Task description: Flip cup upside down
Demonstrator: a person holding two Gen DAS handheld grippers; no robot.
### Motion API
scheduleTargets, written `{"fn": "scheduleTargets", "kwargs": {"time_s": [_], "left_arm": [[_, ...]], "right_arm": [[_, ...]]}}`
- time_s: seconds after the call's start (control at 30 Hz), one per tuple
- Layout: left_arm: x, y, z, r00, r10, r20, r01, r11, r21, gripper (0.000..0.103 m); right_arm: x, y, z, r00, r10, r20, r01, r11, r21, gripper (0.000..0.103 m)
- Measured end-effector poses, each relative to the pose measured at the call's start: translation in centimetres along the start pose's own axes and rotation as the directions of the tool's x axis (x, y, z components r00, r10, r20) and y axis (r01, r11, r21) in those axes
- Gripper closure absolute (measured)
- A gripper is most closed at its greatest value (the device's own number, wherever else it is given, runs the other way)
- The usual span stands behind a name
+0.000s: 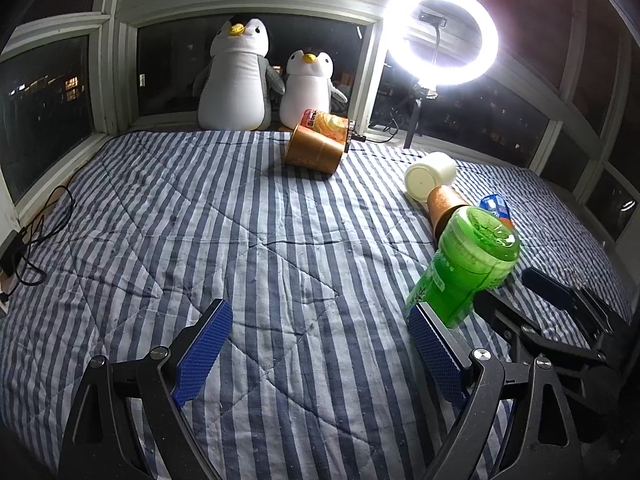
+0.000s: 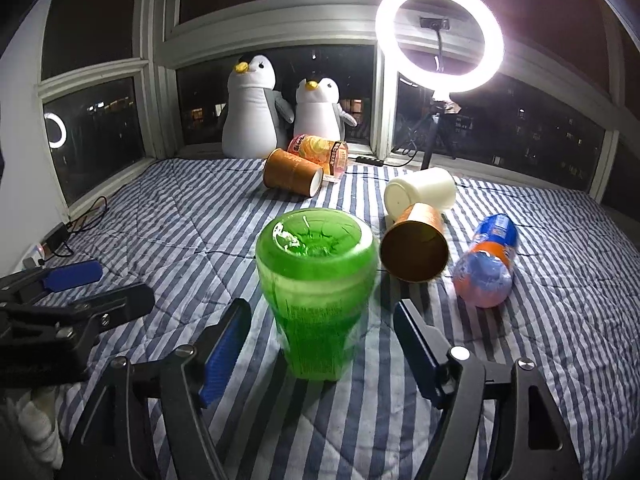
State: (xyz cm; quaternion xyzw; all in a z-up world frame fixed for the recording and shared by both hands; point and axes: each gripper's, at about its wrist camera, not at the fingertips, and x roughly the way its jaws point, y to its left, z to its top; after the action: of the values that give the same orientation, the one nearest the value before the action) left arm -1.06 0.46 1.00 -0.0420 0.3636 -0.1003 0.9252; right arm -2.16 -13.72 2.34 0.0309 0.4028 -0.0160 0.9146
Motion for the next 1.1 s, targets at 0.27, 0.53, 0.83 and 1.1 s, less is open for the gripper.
{"fn": "scheduleTargets", "kwargs": {"time_s": [0.27, 0.53, 0.83, 1.1], "left_arm": [[-2.0, -1.8, -0.4, 0.998, 0.025, 0.05, -0.028, 0.998, 0.061, 0.003], [-5.3, -2.4, -1.2, 0.985, 0.084, 0.148, -0.095, 0.993, 0.072, 0.002], [-7.9, -1.8, -1.5, 0.97, 0.114, 0.213, -0.13, 0.989, 0.063, 0.001], [-8.2, -1.8, -1.5, 0.971, 0.111, 0.213, -0.128, 0.99, 0.066, 0.001]], "right_arm": [[-3.2, -0.6, -1.0, 0.999, -0.027, 0.023, 0.026, 0.999, 0.041, 0.02], [-6.3, -0.8, -1.9, 0.995, -0.07, 0.07, 0.062, 0.992, 0.107, 0.014], [-8.5, -1.0, -1.6, 0.99, -0.073, 0.119, 0.055, 0.986, 0.155, 0.013], [-8.9, -0.4, -1.7, 0.987, -0.091, 0.134, 0.073, 0.989, 0.131, 0.013]]}}
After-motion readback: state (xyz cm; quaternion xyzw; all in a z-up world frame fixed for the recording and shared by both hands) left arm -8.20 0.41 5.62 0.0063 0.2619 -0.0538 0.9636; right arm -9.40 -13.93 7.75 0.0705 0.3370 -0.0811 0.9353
